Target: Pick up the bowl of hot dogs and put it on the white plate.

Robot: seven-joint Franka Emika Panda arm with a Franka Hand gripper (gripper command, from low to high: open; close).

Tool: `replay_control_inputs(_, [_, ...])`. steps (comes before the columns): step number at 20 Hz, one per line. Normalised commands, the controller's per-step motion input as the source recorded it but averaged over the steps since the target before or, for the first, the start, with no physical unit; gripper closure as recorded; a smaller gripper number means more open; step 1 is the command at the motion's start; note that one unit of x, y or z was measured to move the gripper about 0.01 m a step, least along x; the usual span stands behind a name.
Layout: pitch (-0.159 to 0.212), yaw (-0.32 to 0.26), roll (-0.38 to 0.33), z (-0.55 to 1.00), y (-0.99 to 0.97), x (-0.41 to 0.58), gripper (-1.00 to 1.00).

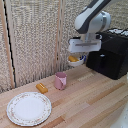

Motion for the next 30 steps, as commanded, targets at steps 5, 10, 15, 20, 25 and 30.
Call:
replay_control_inputs(5, [0.071,0.037,0.000,0.43,0.84,0.433,1.00])
replay_control_inputs(10, [0.045,0.027,-0.013,0.31,0.87,0.386,1.00])
replay_control_inputs(15, [0.000,0.002,-0.053,0.01,0.89,0.217,1.00])
replay_control_inputs(20, [0.007,0.014,-0.046,0.00,0.88,0.071,1.00])
replay_control_inputs(25, [0.031,0.062,-0.016,-0.06,0.79,-0.007,1.00])
replay_control_inputs(30, [0.042,0.122,-0.002,-0.21,0.64,-0.056,1.00])
